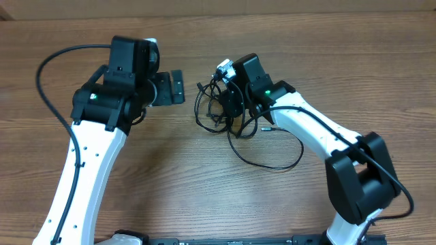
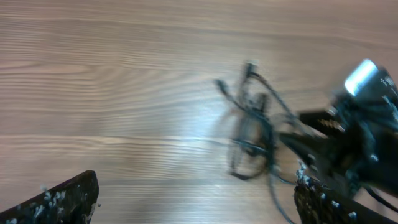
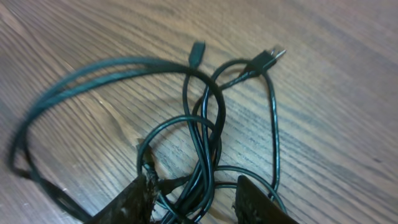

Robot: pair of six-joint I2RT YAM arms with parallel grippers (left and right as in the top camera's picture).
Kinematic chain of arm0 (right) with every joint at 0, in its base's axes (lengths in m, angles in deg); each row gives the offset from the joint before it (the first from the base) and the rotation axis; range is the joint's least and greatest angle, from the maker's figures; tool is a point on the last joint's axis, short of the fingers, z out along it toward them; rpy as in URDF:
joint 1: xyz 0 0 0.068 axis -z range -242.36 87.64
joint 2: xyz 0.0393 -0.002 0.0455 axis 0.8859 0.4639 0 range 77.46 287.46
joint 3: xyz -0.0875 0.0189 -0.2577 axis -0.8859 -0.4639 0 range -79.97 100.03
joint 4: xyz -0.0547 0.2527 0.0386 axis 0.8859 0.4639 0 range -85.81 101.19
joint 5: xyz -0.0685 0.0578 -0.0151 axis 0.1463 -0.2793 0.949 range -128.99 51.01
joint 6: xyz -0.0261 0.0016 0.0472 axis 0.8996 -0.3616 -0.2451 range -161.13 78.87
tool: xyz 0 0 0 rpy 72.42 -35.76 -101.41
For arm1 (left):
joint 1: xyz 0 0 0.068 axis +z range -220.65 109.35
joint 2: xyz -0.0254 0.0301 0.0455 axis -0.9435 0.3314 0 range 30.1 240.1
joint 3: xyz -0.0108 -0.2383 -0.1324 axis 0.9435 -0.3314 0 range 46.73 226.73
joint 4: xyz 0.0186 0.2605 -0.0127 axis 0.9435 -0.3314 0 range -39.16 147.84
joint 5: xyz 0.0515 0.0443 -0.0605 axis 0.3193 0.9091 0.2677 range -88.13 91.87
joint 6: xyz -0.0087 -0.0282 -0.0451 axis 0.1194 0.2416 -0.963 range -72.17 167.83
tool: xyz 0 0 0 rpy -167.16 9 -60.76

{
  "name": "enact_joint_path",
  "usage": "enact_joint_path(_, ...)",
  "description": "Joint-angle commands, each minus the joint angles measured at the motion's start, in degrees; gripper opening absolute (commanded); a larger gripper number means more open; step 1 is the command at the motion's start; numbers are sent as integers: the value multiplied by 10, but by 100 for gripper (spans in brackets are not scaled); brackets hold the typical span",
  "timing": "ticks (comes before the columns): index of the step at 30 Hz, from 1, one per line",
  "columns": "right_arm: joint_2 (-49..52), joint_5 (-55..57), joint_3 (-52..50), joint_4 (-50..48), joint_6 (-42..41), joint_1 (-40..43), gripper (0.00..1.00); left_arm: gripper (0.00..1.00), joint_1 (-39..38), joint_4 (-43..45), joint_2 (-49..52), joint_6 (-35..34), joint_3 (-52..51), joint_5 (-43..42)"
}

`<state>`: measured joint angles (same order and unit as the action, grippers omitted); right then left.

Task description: Untangle cables

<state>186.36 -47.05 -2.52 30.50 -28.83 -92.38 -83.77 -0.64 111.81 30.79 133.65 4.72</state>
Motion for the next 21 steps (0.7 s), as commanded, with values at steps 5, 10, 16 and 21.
enact_joint_path(5,45,2,-3,-18,1,1,38,100,-2,-7,13,-25,-1,103)
enact_joint_path(10,72,2,-3,-22,1,1,35,100,-2,-12,13,-25,-1,103)
enact_joint_path(16,83,2,-3,-32,1,1,35,100,-2,-25,13,-23,-1,107)
enact_joint_path(21,85,2,-3,-55,1,1,35,99,-2,-35,13,-23,-1,107)
